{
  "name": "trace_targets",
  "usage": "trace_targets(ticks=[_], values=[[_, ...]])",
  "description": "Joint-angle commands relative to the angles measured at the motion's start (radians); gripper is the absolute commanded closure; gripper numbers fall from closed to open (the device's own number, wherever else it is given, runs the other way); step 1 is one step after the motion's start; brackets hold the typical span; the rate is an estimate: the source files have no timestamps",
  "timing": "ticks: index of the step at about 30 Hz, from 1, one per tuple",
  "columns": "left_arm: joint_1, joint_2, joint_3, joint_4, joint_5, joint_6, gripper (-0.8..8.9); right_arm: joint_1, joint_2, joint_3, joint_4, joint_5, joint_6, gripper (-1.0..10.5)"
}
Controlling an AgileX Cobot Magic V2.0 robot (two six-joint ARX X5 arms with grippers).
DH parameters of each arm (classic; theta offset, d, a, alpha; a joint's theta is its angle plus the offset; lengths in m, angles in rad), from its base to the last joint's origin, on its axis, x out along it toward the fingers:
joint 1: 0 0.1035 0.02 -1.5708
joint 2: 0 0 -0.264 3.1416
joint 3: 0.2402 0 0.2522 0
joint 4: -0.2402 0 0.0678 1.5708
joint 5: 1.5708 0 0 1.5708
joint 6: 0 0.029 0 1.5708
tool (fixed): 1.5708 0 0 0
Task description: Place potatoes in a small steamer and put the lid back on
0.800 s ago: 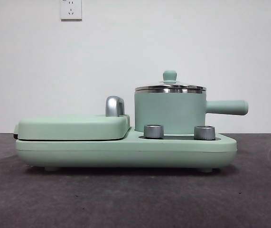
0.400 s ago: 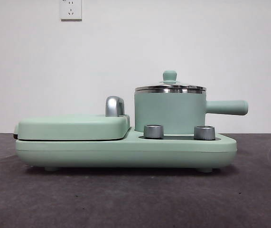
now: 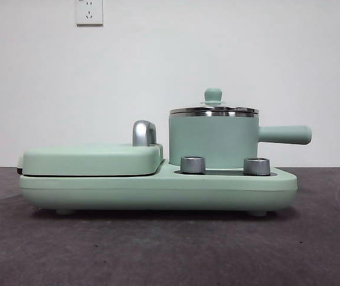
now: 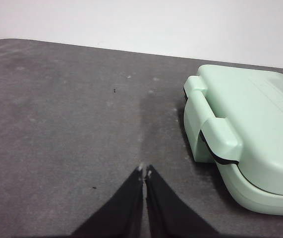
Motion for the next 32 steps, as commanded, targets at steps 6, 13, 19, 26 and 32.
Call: trace_targets(ticks=[6,13,19,26,32], values=[[0.0,-0.001,-0.02,0.012,0.0,-0.005,8.07,0.006,0.003,0.005,0.013,0.0,0.01,9.3],[0.0,-0.002,-0.02,0.012,0.0,-0.005,8.07,-0.008,-0.01,-0.002,0.095,0.101,-0.077,9.3],[0.0,-0.002,-0.02,0.012,0.0,-0.005,8.07,-0.156,-0.117,-0.212,0.317,0.161,-0.144,9.3],[0.0,-0.002,-0.02,0.012,0.0,-0.005,8.07,-0.318,-0.352,-0.522,0.489,0.162,-0.183,9.3],[0.0,-0.002,-0.02,0.012,0.0,-0.005,8.07,-0.37,-0.494,-0.671,0.491,0.154,-0.183,9.3]])
